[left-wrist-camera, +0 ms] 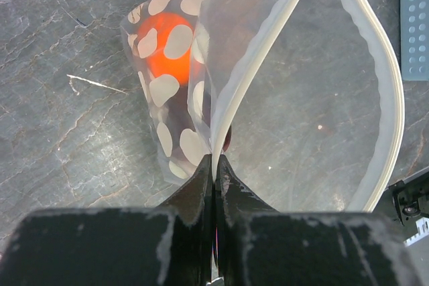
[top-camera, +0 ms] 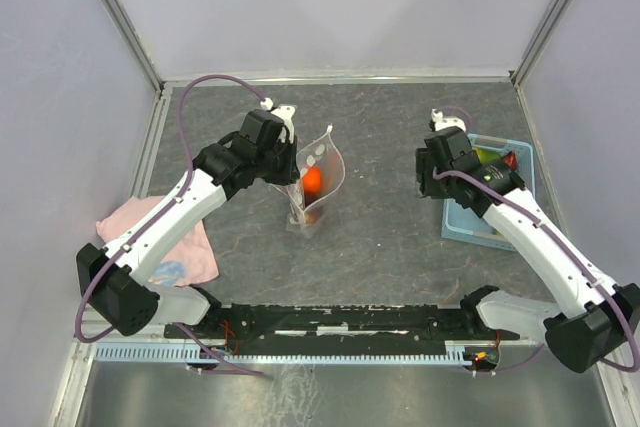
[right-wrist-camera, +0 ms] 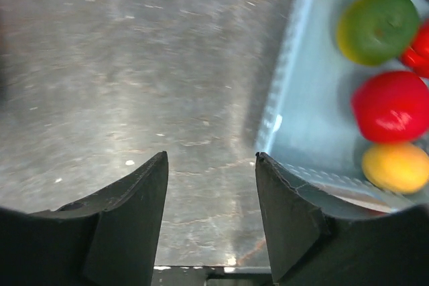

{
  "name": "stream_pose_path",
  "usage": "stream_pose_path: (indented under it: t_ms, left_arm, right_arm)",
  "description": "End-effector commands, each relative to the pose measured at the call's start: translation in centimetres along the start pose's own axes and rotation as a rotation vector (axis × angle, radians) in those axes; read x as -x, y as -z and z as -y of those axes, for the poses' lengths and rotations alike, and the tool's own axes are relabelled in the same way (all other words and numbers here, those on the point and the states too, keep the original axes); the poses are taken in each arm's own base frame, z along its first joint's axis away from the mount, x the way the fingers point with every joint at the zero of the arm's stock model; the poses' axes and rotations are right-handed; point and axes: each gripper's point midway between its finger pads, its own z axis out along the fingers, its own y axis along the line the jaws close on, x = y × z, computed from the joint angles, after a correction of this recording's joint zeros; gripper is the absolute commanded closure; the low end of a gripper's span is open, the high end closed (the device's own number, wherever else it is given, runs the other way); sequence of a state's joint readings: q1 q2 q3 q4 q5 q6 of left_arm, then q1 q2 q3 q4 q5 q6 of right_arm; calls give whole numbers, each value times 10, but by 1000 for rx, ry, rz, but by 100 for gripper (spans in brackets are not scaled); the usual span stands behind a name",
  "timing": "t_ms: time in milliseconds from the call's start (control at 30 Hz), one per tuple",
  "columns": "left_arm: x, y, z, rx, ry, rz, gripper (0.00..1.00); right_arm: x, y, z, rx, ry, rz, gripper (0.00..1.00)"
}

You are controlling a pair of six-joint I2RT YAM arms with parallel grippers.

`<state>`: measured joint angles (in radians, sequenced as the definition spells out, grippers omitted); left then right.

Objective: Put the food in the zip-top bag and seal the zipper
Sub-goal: Pick up the fake fruit from the bin.

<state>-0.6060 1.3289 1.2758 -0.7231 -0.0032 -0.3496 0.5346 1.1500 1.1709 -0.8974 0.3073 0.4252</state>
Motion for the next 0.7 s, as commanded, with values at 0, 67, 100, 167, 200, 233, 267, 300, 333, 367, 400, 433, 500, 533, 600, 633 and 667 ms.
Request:
stream_pose_path:
  t_ms: [0,67,100,167,200,233,267,300,333,367,400,433,500,533,600,633,667]
  left_arm:
    - [13,4,-2,10,-15,52,97]
    - [13,4,-2,11,-16,52,97]
    - [13,5,-2,10,-15,53,97]
    - [13,5,-2,11,-16,53,97]
    - [13,5,-3,11,-15,52,97]
    - [13,5,-3,13,-16,53,97]
    - [13,5,-3,15,-16,54,97]
    - [13,5,-3,16,-16,54,97]
    - [13,5,-4,20,-15,55,97]
    - [13,5,-4,20,-16,56,97]
    - [14,5,-5,22,-15,57,97]
    - [13,5,-4,21,-17,56,97]
    - [13,5,-4,21,-16,56,97]
    - [14,5,-4,20,-16,57,97]
    - [13,5,-4,20,-17,54,97]
    - [13,5,-4,18,-17,53,97]
    - [13,5,-4,16,-17,54,97]
  right_arm:
    - [-2,-6,48,-178,-106,25,36]
    - [-2,-10,66,-245,-131,33,35]
    - [-1,-12,73,-269,-146,37,34]
    - [0,-15,89,-324,-184,53,32]
    - [0,-17,98,-354,-203,61,30]
    - [0,-19,102,-370,-212,67,28]
    - [0,-22,111,-392,-233,66,26]
    - [0,-24,118,-405,-248,63,25]
    - [-1,-26,125,-421,-266,61,23]
    - [-1,-29,131,-435,-286,59,21]
    - [-3,-32,137,-445,-305,56,18]
    - [-5,-35,144,-454,-327,53,15]
    - [-9,-41,153,-454,-352,40,11]
    - [-14,-44,158,-464,-362,23,8]
    - [-20,-50,169,-482,-389,4,2]
    - [-24,-54,174,-486,-402,-8,1]
    - [-28,-58,178,-486,-419,-20,0]
